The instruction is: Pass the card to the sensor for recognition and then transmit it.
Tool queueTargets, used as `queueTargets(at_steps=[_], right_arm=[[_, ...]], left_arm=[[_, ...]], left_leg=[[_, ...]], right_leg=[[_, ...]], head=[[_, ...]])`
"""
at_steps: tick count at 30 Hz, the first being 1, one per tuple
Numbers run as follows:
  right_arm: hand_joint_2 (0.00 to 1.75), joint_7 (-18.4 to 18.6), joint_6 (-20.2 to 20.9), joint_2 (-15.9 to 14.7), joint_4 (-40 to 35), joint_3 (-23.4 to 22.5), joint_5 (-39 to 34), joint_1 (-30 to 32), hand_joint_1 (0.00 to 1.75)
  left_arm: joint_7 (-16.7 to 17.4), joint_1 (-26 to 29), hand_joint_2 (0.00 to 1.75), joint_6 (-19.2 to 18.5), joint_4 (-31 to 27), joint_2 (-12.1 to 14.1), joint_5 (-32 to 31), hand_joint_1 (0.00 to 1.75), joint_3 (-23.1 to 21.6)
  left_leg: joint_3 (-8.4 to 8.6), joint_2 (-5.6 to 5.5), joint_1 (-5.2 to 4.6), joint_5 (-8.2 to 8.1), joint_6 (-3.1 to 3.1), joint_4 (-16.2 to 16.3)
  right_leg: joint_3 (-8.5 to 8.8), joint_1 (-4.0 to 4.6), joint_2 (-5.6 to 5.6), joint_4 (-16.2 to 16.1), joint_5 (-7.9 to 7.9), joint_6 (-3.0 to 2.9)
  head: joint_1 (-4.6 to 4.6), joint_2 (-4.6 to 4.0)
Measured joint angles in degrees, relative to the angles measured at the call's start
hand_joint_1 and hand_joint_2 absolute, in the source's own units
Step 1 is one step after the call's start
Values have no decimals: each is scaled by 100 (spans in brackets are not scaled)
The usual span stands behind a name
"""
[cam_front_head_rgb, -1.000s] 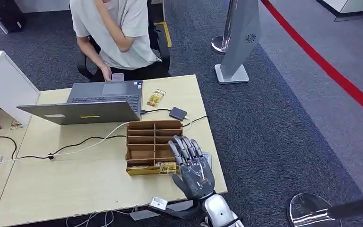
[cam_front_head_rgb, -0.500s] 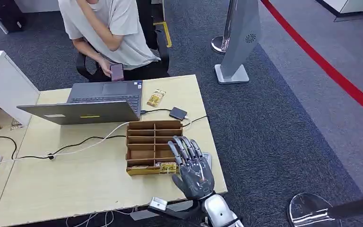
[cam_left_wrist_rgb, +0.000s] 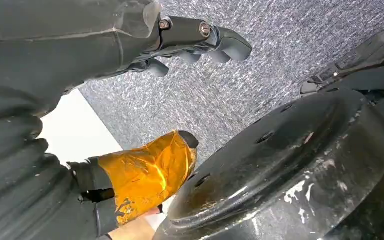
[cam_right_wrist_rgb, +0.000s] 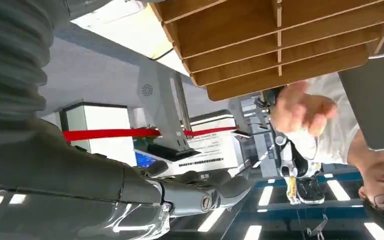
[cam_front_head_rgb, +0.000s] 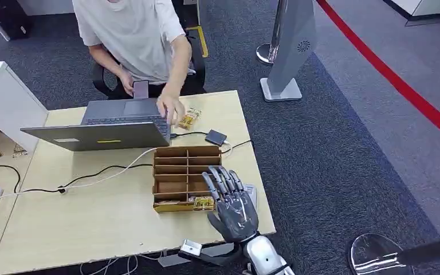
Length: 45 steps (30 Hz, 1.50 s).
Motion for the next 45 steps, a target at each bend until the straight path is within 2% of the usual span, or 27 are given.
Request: queueTargets(at_steps=[25,45], right_arm=[[175,182,-2,-11,96,72,28,-49,0],[175,273,-2,61,278,337,-55,-472,0]], left_arm=[[15,-2,175,-13,0,0,-98,0,0],[2,-25,175,-94,0,46,-238,0,0]], left_leg=[[-2,0,0,0,0,0],[-2,-1,0,0,0,0]], right_leg=[[0,0,0,0,0,0],[-1,0,0,1,0,0]], head=[[2,0],[0,0]])
